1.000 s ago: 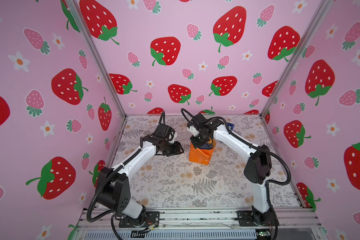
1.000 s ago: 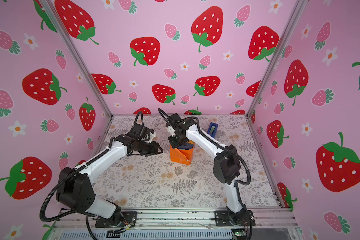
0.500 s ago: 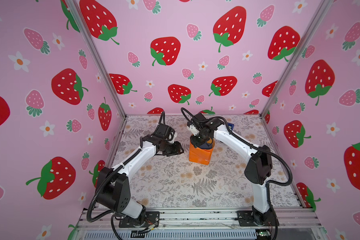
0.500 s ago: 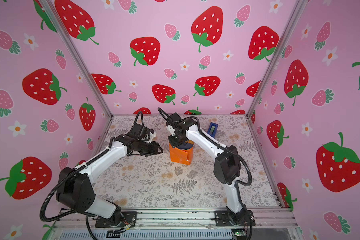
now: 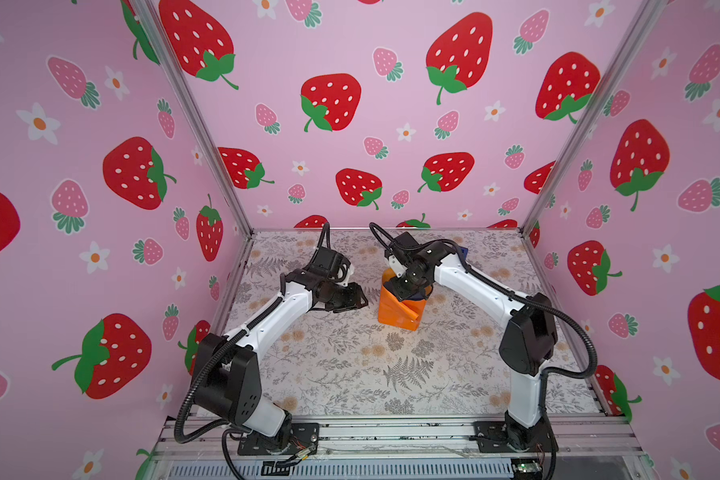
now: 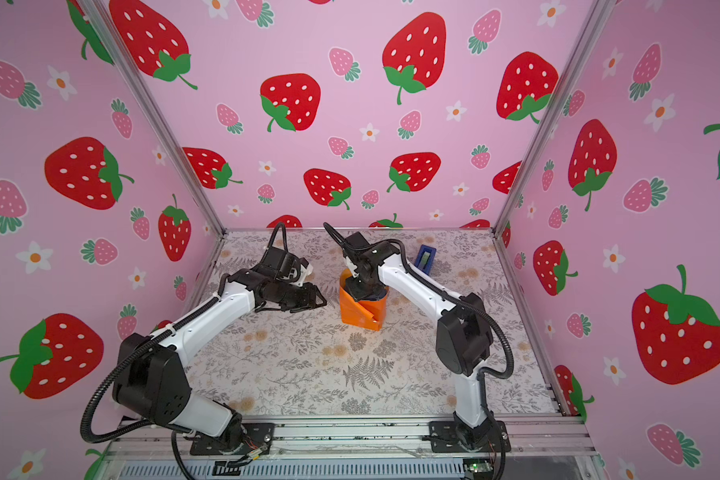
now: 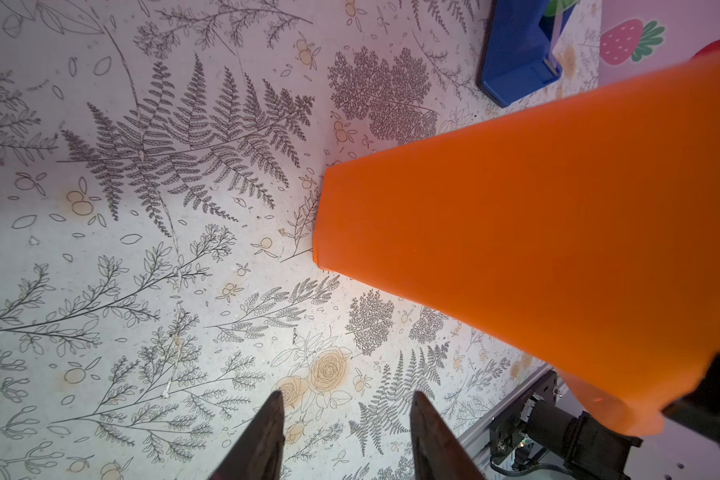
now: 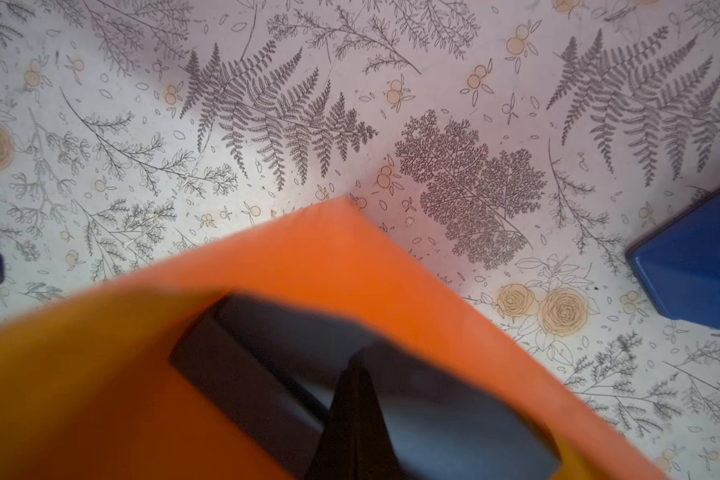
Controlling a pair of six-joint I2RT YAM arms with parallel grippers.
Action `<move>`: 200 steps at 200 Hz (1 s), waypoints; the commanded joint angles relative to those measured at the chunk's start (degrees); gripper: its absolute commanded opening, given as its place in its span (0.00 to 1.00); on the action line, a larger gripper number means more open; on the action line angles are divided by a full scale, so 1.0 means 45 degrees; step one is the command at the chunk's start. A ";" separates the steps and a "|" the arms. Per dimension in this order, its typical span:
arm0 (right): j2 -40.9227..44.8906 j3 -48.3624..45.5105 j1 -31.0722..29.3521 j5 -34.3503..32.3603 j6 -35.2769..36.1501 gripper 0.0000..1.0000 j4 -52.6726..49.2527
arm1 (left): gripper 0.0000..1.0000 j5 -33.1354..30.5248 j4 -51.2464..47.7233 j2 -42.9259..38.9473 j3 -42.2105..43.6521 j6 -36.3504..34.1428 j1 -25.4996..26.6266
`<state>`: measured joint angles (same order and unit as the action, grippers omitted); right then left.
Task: Wrap the gift box in paper
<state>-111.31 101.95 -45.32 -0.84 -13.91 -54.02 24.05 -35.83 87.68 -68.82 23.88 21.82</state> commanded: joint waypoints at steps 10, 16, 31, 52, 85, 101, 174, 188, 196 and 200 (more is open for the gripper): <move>-0.0372 -0.1128 0.0071 -0.0199 -0.0112 0.01 -0.0433 | 0.51 0.0123 -0.0007 0.0115 0.0058 -0.0062 -0.0057; -0.0382 -0.1030 0.0077 -0.0237 -0.0092 0.01 -0.0473 | 0.51 0.0123 -0.0004 0.0136 0.0026 -0.0071 -0.0064; -0.0281 -0.0326 0.0105 -0.0445 -0.0111 0.01 -0.0713 | 0.51 0.0139 -0.0004 0.0214 -0.0053 -0.0107 -0.0052; 0.0265 0.0882 0.0187 -0.0613 -0.0263 0.04 -0.0881 | 0.51 0.0077 0.0014 0.0433 -0.0363 -0.0208 -0.0067; 0.1908 0.1084 0.0569 -0.0426 -0.0641 0.10 -0.0193 | 0.51 0.0042 0.0146 0.1093 -0.1189 -0.0281 -0.0236; 0.2853 0.0373 0.0845 -0.0391 -0.0878 0.15 0.0280 | 0.50 0.0327 0.0276 0.1552 -0.1686 -0.0267 -0.0396; 0.6526 -0.7010 0.4563 0.2500 -0.2764 0.22 0.4007 | 0.42 0.1276 0.0224 0.3787 -0.3609 -0.0336 -0.0528; 0.6364 -0.8281 0.4831 0.4040 -0.3026 0.21 0.5137 | 0.40 0.1569 0.0275 0.4136 -0.3670 -0.0228 -0.0528; 0.6161 -0.8728 0.4857 0.4744 -0.3146 0.21 0.5656 | 0.39 0.1725 0.0230 0.4319 -0.3725 -0.0194 -0.0495; 0.6067 -0.8967 0.4866 0.5036 -0.3236 0.21 0.5924 | 0.39 0.1798 0.0229 0.4402 -0.3729 -0.0165 -0.0486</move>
<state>-82.15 67.35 -23.35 8.14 -25.19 -36.14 28.60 -34.30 105.43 -83.29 22.72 19.51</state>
